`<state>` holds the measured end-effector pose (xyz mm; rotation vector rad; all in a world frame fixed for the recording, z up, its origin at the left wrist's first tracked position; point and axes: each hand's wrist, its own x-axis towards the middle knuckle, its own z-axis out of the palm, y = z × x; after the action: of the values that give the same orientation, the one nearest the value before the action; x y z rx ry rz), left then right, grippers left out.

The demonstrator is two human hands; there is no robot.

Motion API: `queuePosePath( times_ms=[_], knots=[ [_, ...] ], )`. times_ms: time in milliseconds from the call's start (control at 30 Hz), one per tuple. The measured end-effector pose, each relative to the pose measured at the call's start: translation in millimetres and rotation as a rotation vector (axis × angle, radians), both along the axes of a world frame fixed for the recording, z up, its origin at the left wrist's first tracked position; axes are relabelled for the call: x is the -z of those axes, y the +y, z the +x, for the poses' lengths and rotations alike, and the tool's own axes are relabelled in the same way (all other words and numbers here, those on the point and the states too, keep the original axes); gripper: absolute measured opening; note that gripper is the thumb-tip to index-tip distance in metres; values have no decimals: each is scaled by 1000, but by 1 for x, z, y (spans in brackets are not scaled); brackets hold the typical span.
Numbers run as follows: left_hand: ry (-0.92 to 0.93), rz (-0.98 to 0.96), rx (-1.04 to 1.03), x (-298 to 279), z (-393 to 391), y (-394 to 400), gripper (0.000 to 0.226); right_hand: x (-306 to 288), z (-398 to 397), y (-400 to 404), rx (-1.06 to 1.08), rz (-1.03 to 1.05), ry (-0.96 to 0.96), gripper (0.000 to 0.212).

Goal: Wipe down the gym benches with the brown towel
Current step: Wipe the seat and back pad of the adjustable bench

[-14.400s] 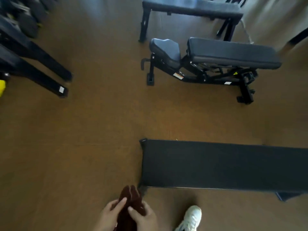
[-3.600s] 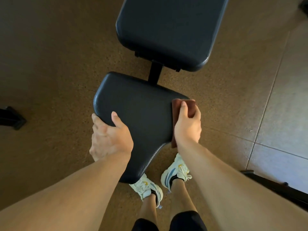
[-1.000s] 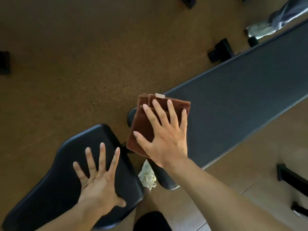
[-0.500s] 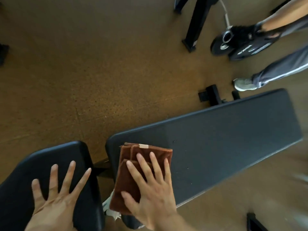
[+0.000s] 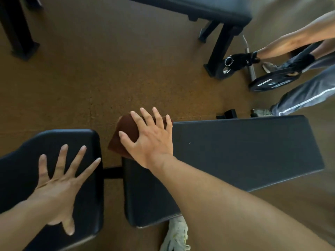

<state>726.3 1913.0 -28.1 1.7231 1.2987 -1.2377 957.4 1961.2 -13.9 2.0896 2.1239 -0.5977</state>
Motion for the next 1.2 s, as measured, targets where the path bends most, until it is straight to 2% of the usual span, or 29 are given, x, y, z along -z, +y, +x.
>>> queuePosePath(
  times_ms=[167,233,333,433,500,600,700,767,833,933,1033,1100,1200],
  knots=[
    [-108,223,28,5,-7,-19,168,-2,5,-17,-49,62,63,70],
    [-153,304,-38,4,2,-30,154,-4,13,-48,-70,74,111,68],
    [-392,465,-391,2,29,-57,101,-6,23,-133,-147,78,119,65],
    [-646,597,-923,-11,63,-87,56,-8,35,-197,-286,58,83,61],
    [-692,584,-1179,-24,82,-98,48,-6,39,-191,-325,41,74,61],
    [-750,543,-1350,-36,97,-105,47,-4,33,-129,-297,61,101,64],
    [-764,586,-1370,-43,105,-101,52,-1,23,-50,-208,53,90,67],
    [-752,613,-1347,-48,113,-95,54,0,20,-26,-191,37,66,67],
    [-767,621,-1314,-54,124,-88,55,1,25,-44,-178,77,74,64],
    [-795,624,-1283,-60,138,-76,58,-3,59,-134,-155,102,65,60],
    [-735,588,-1220,-62,155,-56,64,-11,108,-212,-213,72,-9,64],
    [-630,558,-1135,-59,172,-41,73,-10,126,-217,-230,40,-58,64],
    [-403,497,-1125,-54,202,-18,78,-7,127,-174,-94,44,-43,59]
  ],
)
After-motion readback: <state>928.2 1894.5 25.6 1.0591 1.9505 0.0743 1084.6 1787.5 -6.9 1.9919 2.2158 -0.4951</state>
